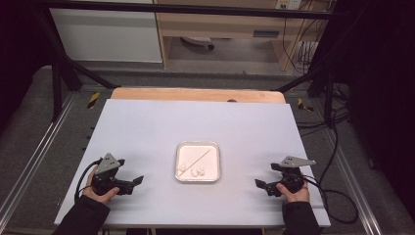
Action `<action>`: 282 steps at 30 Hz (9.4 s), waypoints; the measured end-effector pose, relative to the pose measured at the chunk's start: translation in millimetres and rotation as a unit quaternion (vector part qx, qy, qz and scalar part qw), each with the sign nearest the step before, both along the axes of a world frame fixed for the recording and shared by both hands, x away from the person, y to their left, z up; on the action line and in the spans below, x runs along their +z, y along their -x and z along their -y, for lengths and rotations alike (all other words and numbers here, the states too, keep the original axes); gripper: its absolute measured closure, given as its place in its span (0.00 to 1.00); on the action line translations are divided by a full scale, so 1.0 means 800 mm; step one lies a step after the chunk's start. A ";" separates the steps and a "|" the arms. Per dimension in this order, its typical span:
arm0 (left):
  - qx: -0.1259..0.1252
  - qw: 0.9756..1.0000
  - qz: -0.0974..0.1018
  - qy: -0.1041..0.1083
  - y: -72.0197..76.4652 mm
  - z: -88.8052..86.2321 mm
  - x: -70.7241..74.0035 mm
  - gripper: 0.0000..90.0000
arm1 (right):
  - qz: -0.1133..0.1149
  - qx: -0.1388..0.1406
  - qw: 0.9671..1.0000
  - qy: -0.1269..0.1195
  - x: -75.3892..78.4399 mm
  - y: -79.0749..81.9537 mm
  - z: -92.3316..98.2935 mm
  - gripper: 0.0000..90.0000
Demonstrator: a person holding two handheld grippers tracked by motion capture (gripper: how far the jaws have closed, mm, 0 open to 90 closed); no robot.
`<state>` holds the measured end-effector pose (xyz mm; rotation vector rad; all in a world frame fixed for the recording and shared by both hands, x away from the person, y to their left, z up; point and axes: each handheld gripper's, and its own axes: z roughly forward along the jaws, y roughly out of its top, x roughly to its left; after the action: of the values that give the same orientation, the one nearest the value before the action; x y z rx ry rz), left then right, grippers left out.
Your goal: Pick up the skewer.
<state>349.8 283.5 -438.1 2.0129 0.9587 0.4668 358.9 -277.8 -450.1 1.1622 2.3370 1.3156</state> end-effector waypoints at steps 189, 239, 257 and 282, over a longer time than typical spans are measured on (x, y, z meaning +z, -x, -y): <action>-0.239 0.952 -0.092 -0.169 -0.020 0.326 0.097 0.99 | 0.265 0.220 0.874 0.342 0.064 0.042 -0.129 0.26; -0.267 0.930 -0.131 -0.215 -0.031 0.328 0.087 0.68 | 0.355 0.292 0.733 0.502 0.052 0.049 -0.140 0.99; -0.282 0.917 -0.140 -0.246 -0.029 0.344 0.074 0.95 | 0.372 0.312 0.676 0.554 0.050 0.051 -0.169 0.99; -0.216 0.945 -0.112 -0.219 -0.030 0.297 0.087 0.99 | 0.389 0.213 0.778 0.445 0.090 0.053 -0.151 0.45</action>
<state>374.1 46.0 -368.4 2.6407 0.5380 0.2202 316.5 -157.2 -378.4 -0.2057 2.1006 0.4201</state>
